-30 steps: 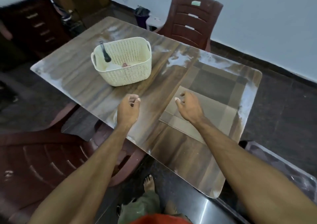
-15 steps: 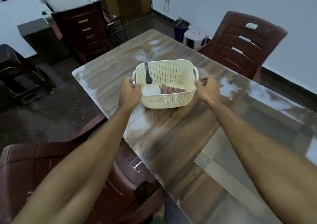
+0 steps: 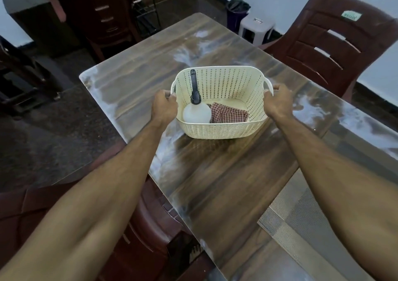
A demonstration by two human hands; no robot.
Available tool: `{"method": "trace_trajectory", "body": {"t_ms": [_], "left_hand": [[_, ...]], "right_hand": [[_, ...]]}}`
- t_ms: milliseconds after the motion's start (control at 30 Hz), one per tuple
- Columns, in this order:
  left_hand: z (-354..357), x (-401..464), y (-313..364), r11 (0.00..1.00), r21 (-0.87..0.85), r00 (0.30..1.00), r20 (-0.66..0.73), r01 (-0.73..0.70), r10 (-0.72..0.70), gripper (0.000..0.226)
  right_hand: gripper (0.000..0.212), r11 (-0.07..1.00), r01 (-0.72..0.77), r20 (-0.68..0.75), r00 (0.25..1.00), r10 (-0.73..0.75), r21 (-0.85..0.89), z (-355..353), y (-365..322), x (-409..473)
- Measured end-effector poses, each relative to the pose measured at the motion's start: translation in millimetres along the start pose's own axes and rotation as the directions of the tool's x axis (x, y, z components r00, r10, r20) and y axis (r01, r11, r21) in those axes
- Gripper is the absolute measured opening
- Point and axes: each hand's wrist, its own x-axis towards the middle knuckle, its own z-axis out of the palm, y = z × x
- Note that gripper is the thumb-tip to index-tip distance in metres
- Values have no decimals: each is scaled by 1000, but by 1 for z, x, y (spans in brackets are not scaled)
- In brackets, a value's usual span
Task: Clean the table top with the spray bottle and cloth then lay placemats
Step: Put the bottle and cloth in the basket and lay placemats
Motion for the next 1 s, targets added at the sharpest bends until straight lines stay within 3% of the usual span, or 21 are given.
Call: {"method": "trace_trajectory", "body": {"t_ms": [100, 267, 500, 767, 1000], "left_hand": [[1, -1, 4, 999, 37, 1000, 7, 9, -10, 23], [-9, -25, 12, 999, 25, 999, 35, -20, 19, 26], [-11, -107, 16, 994, -61, 988, 122, -87, 94, 34], [35, -225, 33, 987, -82, 958, 244, -136, 152, 37], [104, -347, 55, 977, -167, 878, 437, -135, 196, 33]], "right_hand": [[20, 999, -53, 19, 998, 53, 11, -3, -3, 5], [46, 993, -73, 20, 997, 71, 96, -25, 4, -18], [38, 961, -143, 17, 990, 143, 237, -83, 59, -90], [37, 925, -201, -98, 965, 244, 322, -187, 151, -175], [41, 881, -255, -270, 886, 378, 398, -304, 256, -252]]}}
